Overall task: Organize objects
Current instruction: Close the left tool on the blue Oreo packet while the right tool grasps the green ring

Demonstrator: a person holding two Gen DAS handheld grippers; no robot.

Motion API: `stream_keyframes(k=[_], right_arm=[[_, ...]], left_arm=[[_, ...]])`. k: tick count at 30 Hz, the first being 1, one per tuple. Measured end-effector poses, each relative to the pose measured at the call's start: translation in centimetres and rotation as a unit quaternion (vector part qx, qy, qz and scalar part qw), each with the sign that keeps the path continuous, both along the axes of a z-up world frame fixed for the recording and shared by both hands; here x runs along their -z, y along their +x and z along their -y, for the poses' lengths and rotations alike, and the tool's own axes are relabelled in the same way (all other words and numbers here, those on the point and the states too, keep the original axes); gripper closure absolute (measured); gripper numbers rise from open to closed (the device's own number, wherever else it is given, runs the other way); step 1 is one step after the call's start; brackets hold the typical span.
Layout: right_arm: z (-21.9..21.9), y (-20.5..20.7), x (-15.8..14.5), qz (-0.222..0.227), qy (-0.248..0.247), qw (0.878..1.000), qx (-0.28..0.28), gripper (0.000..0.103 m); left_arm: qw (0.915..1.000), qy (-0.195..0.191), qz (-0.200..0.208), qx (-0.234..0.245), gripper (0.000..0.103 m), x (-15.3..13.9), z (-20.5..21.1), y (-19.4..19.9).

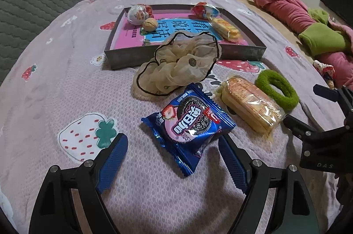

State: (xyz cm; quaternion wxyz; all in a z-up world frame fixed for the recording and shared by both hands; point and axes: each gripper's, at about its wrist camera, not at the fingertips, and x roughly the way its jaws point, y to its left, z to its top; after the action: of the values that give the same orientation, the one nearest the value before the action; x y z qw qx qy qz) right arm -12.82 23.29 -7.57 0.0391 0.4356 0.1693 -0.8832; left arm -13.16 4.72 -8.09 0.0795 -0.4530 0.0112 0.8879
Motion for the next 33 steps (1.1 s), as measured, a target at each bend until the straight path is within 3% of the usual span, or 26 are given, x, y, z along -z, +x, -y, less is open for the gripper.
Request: stream_keyframes(k=[12, 15, 20, 21, 23, 26, 33], right_arm=[[0.5, -1.8, 0.9, -0.004, 0.006, 1.0, -0.019, 0.004], [0.5, -2.3, 1.1, -0.001, -0.008, 1.0, -0.021, 0.009], [0.2, -2.9, 1.3, 0.024, -0.074, 0.997, -0.023, 0.041], [0.2, -2.9, 1.3, 0.025, -0.08, 0.996, -0.024, 0.042], [0.3, -2.8, 1.2, 0.026, -0.087, 0.995, -0.029, 0.055], [0.1, -2.8, 1.0, 0.027, -0.1, 0.994, -0.022, 0.068], [-0.7, -2.6, 0.6, 0.028, -0.121, 0.992, -0.018, 0.078]], left_arm=[[0.9998, 0.01, 0.003, 0.018, 0.018, 1.0, -0.5, -1.4], [0.9996, 0.018, 0.003, 0.022, 0.018, 1.1, -0.4, -1.8], [0.999, 0.035, 0.005, 0.026, 0.018, 1.4, -0.1, -2.5], [0.9988, 0.041, 0.005, 0.026, 0.018, 1.5, 0.1, -2.5], [0.9983, 0.051, 0.003, 0.026, 0.02, 1.4, 0.3, -2.7], [0.998, 0.058, 0.001, 0.027, 0.032, 1.4, 0.5, -2.7], [0.9975, 0.066, 0.006, 0.027, 0.035, 1.3, 0.8, -2.6]])
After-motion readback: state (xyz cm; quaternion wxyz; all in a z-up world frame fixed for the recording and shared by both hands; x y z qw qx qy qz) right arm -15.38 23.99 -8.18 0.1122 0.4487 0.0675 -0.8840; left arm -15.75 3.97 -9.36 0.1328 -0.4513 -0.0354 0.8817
